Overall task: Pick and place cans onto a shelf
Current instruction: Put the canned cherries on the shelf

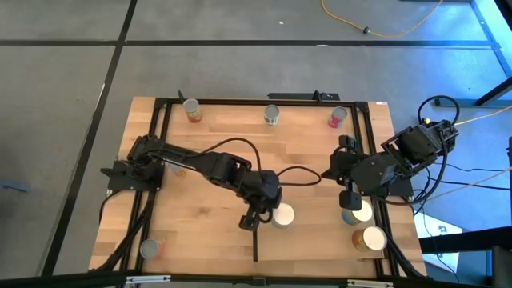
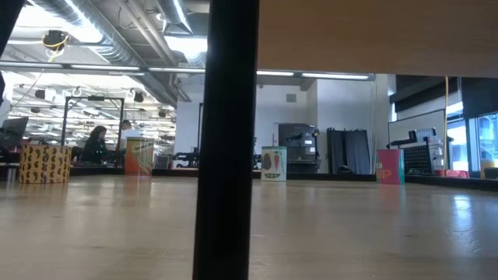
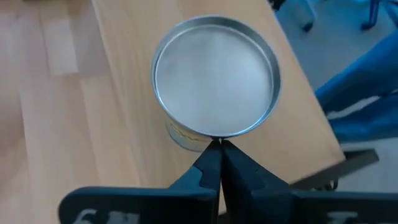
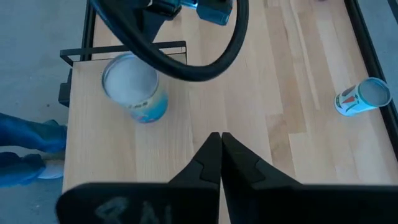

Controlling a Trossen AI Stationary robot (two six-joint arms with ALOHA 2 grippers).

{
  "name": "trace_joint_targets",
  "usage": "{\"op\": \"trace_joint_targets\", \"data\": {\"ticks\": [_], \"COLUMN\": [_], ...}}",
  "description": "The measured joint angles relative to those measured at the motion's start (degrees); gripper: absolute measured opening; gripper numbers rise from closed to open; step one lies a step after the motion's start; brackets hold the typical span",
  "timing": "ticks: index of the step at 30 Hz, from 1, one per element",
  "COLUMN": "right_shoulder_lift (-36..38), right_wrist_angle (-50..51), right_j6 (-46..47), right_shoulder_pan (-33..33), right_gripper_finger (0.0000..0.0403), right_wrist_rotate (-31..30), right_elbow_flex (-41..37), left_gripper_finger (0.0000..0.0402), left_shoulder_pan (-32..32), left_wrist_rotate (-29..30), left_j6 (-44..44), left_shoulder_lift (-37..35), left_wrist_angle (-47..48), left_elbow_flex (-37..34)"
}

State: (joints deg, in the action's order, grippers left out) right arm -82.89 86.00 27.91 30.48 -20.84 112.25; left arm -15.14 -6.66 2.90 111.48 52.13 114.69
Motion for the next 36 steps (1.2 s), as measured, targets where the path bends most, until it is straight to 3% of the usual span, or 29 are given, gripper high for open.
{"op": "trace_joint_targets", "data": {"ticks": [3,12,18,26,30,36], "right_shoulder_lift": [0.0,-0.4,-4.5,-10.7,-11.9,-11.9], "right_wrist_angle": [0.0,-3.6,-9.8,-9.7,-10.7,-12.8], "right_j6": [-0.1,-1.8,-6.0,-9.3,-10.3,-12.0], "right_shoulder_pan": [0.0,-0.5,-4.0,-7.5,-7.8,-7.8], "right_gripper_finger": [0.0006,0.0006,0.0006,0.0006,0.0006,0.0006], "right_wrist_rotate": [0.0,0.0,5.2,10.5,10.6,10.6], "right_elbow_flex": [0.0,0.0,0.0,0.0,0.0,0.0], "left_gripper_finger": [0.0,0.0,0.0,0.0,0.0,0.0], "left_shoulder_pan": [0.0,-0.4,-1.2,-4.4,-6.5,-9.0], "left_wrist_rotate": [-0.1,3.3,9.2,15.5,18.5,22.6], "left_j6": [0.0,1.5,3.1,6.2,9.3,15.9], "left_shoulder_lift": [1.1,1.9,0.9,0.8,0.9,-1.7], "left_wrist_angle": [-3.8,-1.2,11.2,23.2,29.9,35.7], "left_elbow_flex": [0.0,1.3,7.5,16.3,20.2,20.0]}}
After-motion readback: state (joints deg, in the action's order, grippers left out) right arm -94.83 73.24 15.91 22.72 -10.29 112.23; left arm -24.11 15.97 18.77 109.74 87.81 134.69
